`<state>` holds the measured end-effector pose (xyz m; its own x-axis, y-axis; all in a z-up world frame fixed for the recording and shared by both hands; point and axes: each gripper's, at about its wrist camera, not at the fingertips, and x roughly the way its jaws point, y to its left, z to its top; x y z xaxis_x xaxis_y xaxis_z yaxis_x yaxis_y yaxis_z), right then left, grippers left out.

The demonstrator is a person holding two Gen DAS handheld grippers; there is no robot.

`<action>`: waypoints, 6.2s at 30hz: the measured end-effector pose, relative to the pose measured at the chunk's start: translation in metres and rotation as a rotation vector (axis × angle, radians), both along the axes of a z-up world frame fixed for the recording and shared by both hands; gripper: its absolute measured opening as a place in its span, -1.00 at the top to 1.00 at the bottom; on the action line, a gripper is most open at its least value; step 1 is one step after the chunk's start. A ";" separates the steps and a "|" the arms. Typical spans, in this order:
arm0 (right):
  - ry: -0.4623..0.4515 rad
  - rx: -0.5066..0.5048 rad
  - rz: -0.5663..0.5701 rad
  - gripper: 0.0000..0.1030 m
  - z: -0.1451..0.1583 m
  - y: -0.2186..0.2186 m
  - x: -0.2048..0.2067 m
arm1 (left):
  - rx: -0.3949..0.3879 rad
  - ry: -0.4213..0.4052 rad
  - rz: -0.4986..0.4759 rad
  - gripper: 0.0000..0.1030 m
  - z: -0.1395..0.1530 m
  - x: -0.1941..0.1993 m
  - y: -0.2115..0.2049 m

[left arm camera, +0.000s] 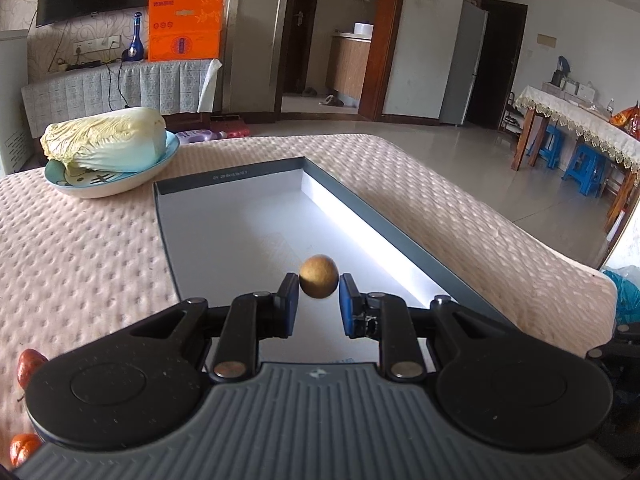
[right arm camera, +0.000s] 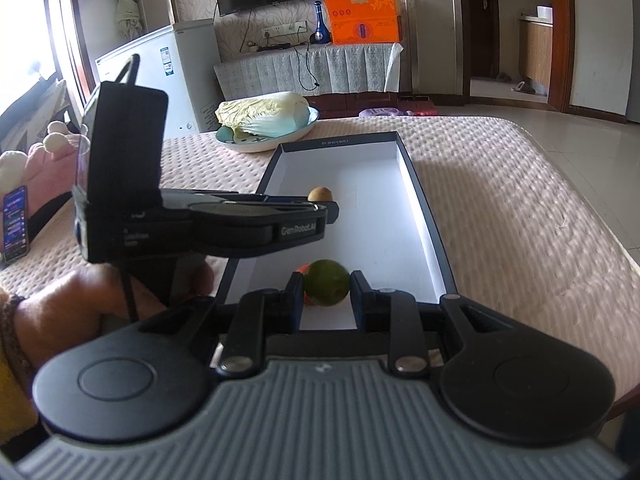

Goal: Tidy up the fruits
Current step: 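Open the left tool to drop the kiwi in the box while the right tool releases the green plum, then move both open tools back toward the remaining fruits on the bed, then grasp an orange with the left tool while the right tool grasps another orange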

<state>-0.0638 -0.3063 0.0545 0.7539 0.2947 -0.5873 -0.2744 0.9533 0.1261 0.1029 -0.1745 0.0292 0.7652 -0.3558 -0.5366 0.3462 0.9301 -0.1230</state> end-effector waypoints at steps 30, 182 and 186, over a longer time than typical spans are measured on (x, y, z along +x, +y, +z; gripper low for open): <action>-0.021 0.042 -0.062 0.46 -0.001 0.000 0.017 | -0.017 0.079 0.034 0.15 0.017 -0.152 0.052; -0.118 -0.030 0.287 0.26 0.001 0.144 0.012 | -0.007 0.061 0.393 0.21 -0.003 -0.109 0.223; -0.116 0.002 0.250 0.26 0.005 0.136 0.016 | -0.014 0.049 0.378 0.21 0.005 -0.112 0.219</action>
<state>-0.0478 -0.1705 0.0595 0.7198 0.4811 -0.5005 -0.5137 0.8540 0.0820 -0.0092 0.0447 0.0344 0.8177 -0.0610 -0.5724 -0.0276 0.9891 -0.1449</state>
